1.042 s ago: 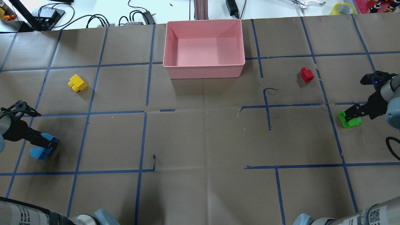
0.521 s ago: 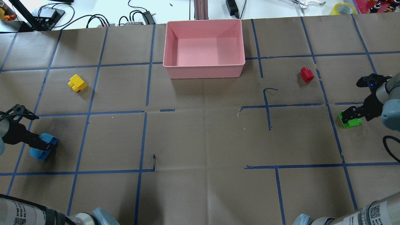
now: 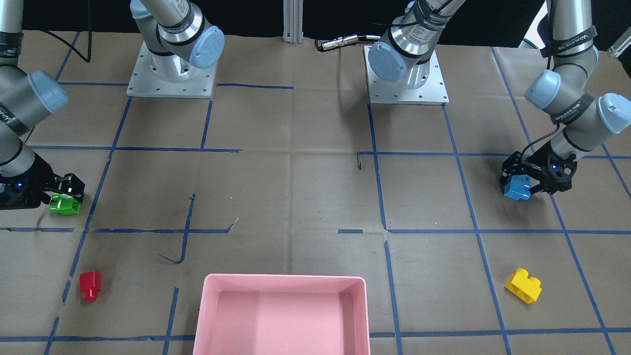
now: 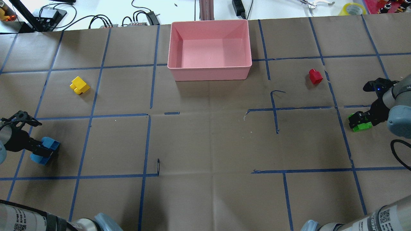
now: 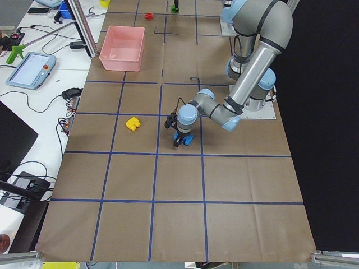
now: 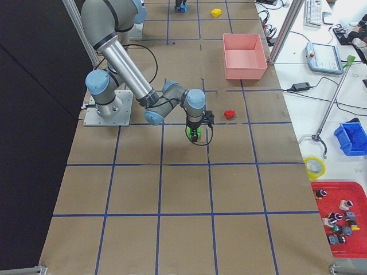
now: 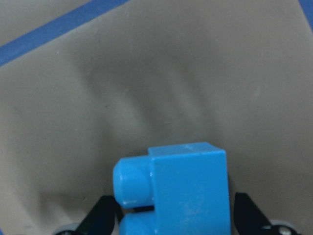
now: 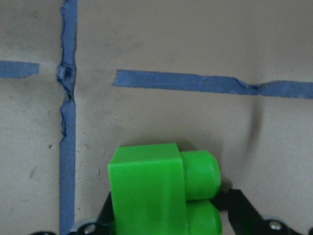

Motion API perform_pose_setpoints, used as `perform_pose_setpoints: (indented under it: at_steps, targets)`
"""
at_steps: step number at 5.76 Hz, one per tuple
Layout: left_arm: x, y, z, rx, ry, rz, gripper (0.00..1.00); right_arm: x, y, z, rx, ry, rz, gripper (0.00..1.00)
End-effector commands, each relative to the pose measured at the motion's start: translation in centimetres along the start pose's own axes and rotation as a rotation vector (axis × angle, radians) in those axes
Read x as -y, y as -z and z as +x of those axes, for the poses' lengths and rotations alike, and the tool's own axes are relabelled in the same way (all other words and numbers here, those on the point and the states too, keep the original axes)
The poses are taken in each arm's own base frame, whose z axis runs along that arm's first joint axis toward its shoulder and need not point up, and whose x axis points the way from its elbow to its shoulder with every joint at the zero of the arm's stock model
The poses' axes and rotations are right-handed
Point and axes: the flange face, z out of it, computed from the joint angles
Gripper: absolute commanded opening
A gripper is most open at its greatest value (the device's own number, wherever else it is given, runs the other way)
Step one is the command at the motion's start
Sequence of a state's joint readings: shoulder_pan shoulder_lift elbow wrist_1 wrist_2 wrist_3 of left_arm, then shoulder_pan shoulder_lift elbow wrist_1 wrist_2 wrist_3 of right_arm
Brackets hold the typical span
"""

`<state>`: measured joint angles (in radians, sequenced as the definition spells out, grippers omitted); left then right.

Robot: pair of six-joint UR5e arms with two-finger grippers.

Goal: Put all blocks into box

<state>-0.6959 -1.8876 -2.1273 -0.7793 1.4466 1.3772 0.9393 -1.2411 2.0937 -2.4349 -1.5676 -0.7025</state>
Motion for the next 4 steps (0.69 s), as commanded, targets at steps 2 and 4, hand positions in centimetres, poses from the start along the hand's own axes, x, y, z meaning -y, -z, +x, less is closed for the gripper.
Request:
perform_pose_setpoints:
  at_steps: [2, 4]
  targets:
    - [-0.3, 0.8, -0.3, 0.027, -0.004, -0.04, 0.37, 0.9, 1.5, -0.1, -0.045, 0.016, 0.004, 0.14]
    - [-0.1, 1.2, -0.4, 0.038, -0.005, -0.04, 0.2, 2.5, 8.3, 0.5, -0.084, 0.03, -0.017, 0.11]
